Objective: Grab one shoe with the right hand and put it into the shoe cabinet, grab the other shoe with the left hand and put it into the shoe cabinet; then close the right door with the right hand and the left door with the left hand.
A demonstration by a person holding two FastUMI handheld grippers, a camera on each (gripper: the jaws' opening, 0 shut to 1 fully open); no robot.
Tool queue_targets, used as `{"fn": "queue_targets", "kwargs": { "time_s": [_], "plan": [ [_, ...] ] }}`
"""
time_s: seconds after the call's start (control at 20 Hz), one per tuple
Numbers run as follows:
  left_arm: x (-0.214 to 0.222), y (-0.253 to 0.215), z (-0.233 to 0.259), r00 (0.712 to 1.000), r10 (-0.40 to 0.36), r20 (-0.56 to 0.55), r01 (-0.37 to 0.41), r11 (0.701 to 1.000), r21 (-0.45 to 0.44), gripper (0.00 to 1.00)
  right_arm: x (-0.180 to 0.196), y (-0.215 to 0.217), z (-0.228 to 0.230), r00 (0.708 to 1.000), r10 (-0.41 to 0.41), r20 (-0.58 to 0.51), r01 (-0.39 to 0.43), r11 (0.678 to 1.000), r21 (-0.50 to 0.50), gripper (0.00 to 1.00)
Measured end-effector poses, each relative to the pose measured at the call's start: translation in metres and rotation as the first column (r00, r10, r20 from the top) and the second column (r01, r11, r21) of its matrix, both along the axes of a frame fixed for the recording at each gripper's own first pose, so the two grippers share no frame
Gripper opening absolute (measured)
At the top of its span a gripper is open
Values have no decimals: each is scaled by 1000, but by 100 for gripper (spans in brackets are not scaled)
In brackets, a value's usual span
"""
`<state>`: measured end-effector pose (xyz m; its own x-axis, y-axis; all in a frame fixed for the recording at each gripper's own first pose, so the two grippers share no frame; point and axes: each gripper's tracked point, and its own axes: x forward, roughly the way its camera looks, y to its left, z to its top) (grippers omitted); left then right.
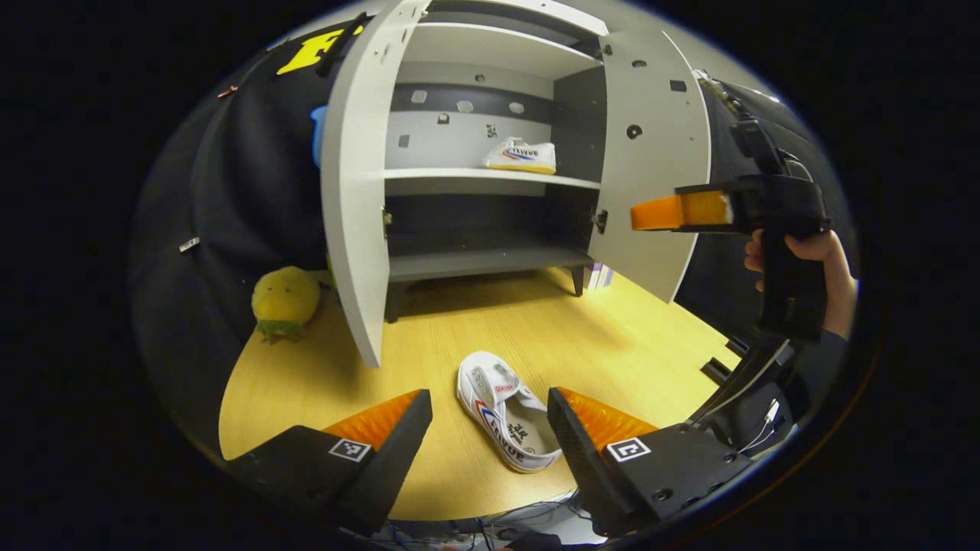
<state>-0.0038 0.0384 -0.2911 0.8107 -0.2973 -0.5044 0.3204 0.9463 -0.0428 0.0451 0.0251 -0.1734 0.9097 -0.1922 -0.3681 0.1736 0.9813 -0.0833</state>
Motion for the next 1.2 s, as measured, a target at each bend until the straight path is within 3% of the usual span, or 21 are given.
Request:
{"fn": "queue_targets", "kwargs": {
  "time_s": [0.35,0.7,0.75,0.85,0.95,1.05,1.1,1.15,1.2],
  "plan": [
    [30,-13,-87,989,13,-149,-10,1000,21,95,-71,-37,-32,989,-116,-87,120,992,43,99],
    [69,-7,-140,973,87,-213,-52,985,165,94,-95,-49,-26,991,-89,-100,94,995,42,99],
    [73,-7,-140,972,103,-213,-66,983,173,89,-96,-51,-27,991,-76,-106,79,996,32,99],
    [82,-11,-142,969,126,-211,-87,979,184,60,-89,-55,-26,993,-45,-106,47,999,15,99],
    [86,-11,-144,967,147,-207,-102,972,213,58,-82,-59,-28,994,-14,-112,16,1000,20,99],
    [88,-10,-147,963,172,-207,-119,963,243,47,-73,-59,-29,993,19,-115,-15,999,31,99],
    [89,-4,-148,959,197,-205,-139,954,266,33,-68,-59,-28,993,35,-110,-32,999,32,99],
    [88,3,-153,949,233,-213,-170,946,278,29,-64,-59,-28,993,49,-105,-46,999,29,99],
    [87,8,-153,940,264,-216,-203,942,268,18,-62,-59,-31,992,60,-108,-57,998,31,99]
  ]
}}
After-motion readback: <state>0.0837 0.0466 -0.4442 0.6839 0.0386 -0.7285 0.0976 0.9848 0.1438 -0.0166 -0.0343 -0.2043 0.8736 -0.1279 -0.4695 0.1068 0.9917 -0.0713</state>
